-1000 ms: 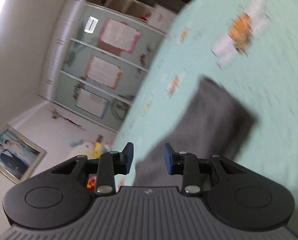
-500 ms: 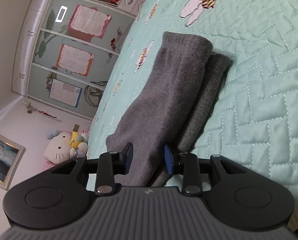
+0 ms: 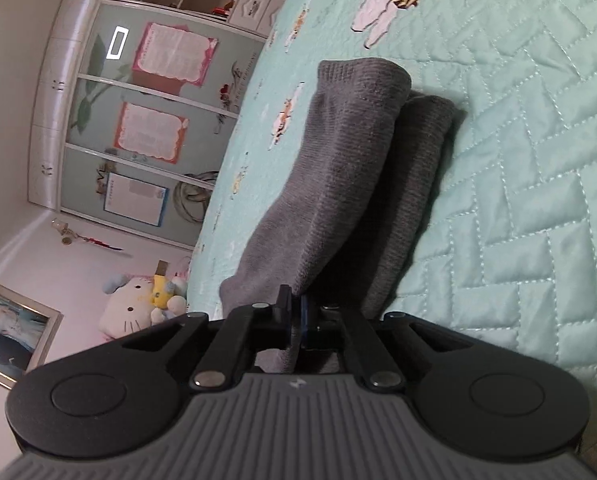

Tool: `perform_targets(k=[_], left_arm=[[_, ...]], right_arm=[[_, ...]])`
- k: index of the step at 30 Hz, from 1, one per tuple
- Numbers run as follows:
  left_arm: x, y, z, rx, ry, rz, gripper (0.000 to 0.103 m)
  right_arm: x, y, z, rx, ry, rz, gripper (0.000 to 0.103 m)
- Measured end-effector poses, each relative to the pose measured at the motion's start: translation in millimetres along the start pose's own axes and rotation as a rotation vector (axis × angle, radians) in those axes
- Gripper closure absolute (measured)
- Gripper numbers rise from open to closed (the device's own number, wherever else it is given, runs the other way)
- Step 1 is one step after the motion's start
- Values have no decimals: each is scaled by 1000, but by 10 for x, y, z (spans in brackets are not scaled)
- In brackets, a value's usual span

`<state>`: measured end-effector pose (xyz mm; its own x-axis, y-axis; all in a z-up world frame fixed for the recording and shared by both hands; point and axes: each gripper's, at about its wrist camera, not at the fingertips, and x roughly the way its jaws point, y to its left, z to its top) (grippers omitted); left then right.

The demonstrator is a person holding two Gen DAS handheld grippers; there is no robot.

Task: Fold clothes

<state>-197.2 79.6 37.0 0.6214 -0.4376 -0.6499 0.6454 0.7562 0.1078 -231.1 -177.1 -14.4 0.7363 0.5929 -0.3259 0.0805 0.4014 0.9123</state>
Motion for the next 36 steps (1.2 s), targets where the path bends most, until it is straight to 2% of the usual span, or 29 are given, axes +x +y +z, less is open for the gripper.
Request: perform_targets(k=[1, 5, 8, 10, 13, 17, 18, 20, 22, 24, 25, 28, 33, 36], left_arm=[[-2, 4, -1, 0, -2, 1, 98], [-64, 27, 10, -16, -26, -3, 100], [-211, 2, 57, -4, -57, -41, 100], [-218, -16, 52, 11, -44, -65, 100], [-55, -53, -21, 23, 22, -86, 99], [18, -46, -83, -2, 34, -82, 82], [13, -25, -84, -17, 32, -82, 74], [-41, 22, -71, -55, 4, -73, 48], [-109, 71, -54, -97, -31, -60, 43], [-148, 161, -40, -167, -74, -86, 39], [-120, 201, -39, -190, -70, -91, 37], [34, 256, -81, -219, -15, -90, 42], [138, 253, -138, -231, 6, -95, 39], [170, 203, -141, -215, 7, -91, 34]], right_arm=[[-1, 23, -3, -11, 3, 7, 101], [-6, 87, -31, -49, 0, 12, 101], [-52, 106, -30, -47, -17, 20, 102], [-96, 100, -28, -48, -22, 21, 102], [-71, 5, -52, -35, -7, -15, 102], [10, -227, -106, -11, 0, -67, 102], [11, -239, -111, -9, -2, -61, 102], [11, -221, -107, -22, 0, -50, 102], [-4, -239, -94, -2, -3, -22, 101], [-21, -257, -97, 13, -11, 12, 97], [-30, -275, -101, 19, -17, 12, 97], [-78, -305, -113, 19, -18, 12, 97], [-309, -112, -126, -133, -35, -41, 97], [-231, -215, 4, -87, -81, -34, 97]])
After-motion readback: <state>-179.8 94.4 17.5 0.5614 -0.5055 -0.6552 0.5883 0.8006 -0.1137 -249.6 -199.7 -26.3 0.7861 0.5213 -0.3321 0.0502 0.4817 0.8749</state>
